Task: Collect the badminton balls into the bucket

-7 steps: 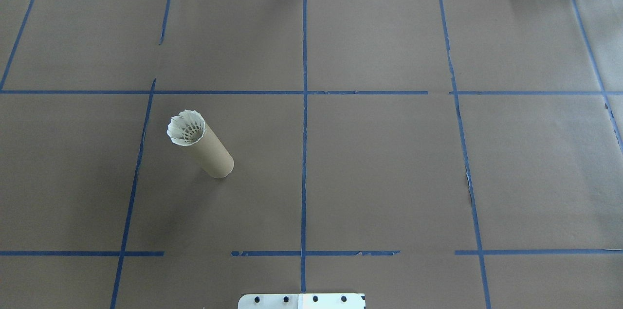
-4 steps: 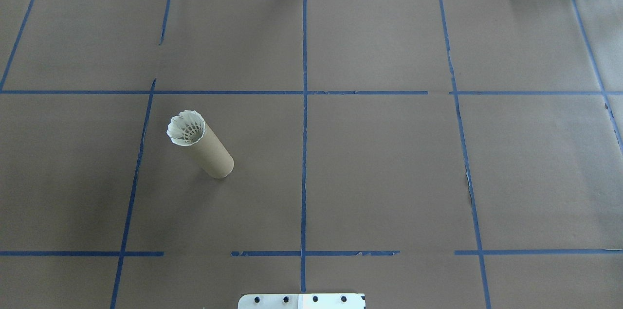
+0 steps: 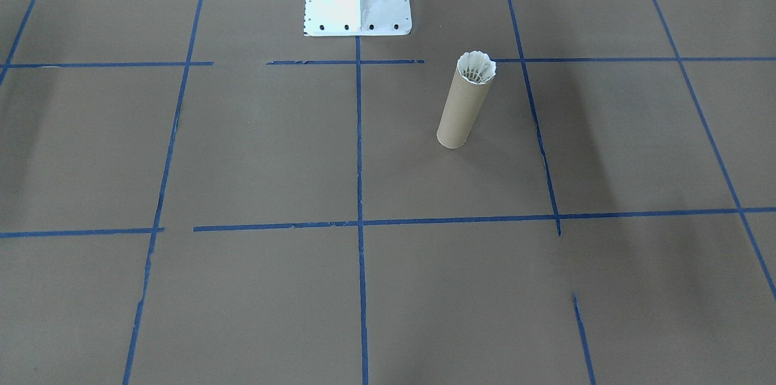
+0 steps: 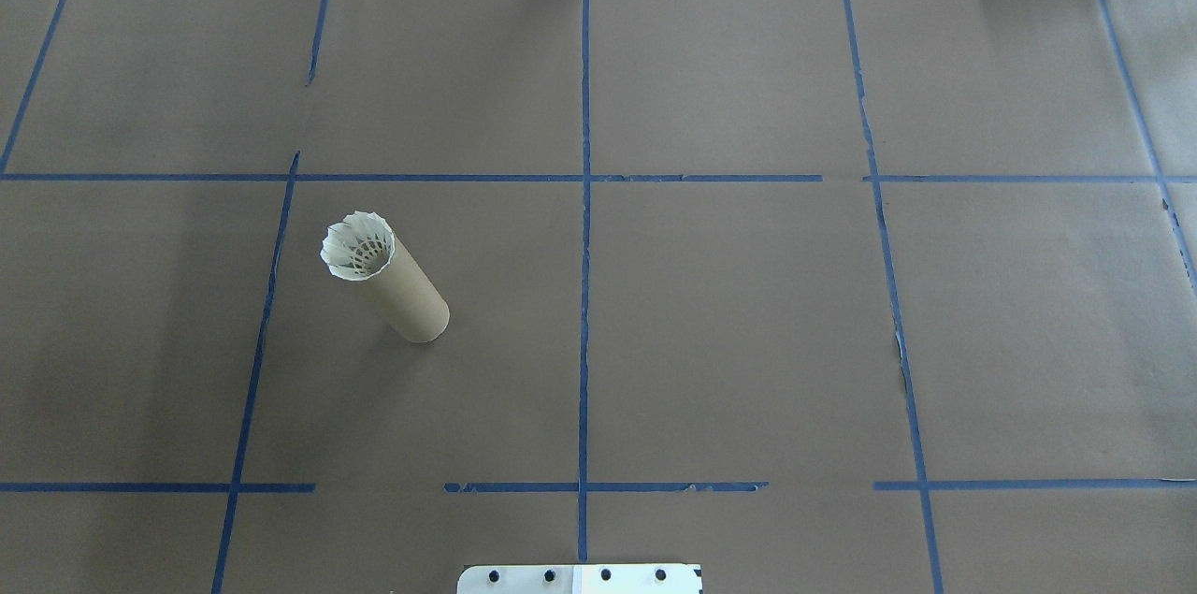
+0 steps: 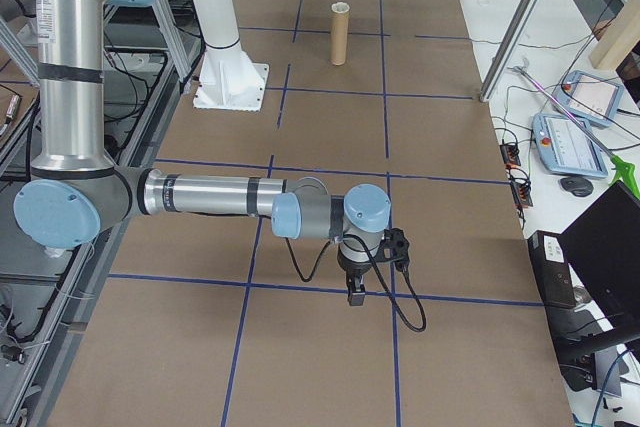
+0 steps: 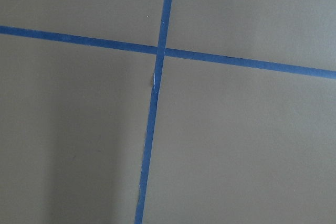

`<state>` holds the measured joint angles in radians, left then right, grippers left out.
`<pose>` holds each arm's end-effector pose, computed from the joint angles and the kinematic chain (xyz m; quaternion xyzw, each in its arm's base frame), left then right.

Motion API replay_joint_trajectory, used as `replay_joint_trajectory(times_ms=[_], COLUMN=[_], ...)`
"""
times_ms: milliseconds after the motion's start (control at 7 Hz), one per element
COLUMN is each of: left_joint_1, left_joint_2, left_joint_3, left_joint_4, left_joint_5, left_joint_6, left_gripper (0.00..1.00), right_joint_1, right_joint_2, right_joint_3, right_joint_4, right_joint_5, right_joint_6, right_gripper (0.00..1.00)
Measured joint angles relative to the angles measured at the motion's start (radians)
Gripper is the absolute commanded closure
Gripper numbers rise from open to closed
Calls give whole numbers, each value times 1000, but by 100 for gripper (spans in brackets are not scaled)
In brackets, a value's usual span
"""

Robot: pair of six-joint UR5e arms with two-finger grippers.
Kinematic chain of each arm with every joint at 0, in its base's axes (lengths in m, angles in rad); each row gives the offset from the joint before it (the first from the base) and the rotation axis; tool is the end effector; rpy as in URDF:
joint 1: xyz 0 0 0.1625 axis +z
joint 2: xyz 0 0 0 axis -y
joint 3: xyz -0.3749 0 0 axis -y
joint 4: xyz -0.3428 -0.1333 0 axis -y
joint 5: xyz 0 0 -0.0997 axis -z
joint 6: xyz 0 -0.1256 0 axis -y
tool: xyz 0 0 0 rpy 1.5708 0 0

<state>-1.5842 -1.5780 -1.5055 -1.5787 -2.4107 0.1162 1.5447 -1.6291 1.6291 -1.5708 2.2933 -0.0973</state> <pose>-0.0457 -0.4397 0.6460 0.0035 0.4082 0.0367 0.9121 0.0393 -0.4218 0.6310 0.0126 -0.3532 -0.0577 0.9337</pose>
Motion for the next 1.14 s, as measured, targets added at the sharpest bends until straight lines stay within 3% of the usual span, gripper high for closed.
replay_joint_trajectory(times_ms=[286,571,714,1143], left_joint_1=[0,1,1,2], left_joint_2=[3,-5,-7,0], left_joint_3=[-25,-59,-72,-74], left_joint_4=[-9,-12,-12,-17], left_joint_5=[30,146,173,178], left_joint_6=[0,-1,-1,1], left_gripper=[0,0,0,0], right_joint_1=[0,0,0,0], right_joint_2=[0,0,0,0], right_joint_3=[0,0,0,0], right_joint_4=[0,0,0,0], right_joint_5=[0,0,0,0], right_joint_6=[0,0,0,0], right_gripper=[0,0,0,0])
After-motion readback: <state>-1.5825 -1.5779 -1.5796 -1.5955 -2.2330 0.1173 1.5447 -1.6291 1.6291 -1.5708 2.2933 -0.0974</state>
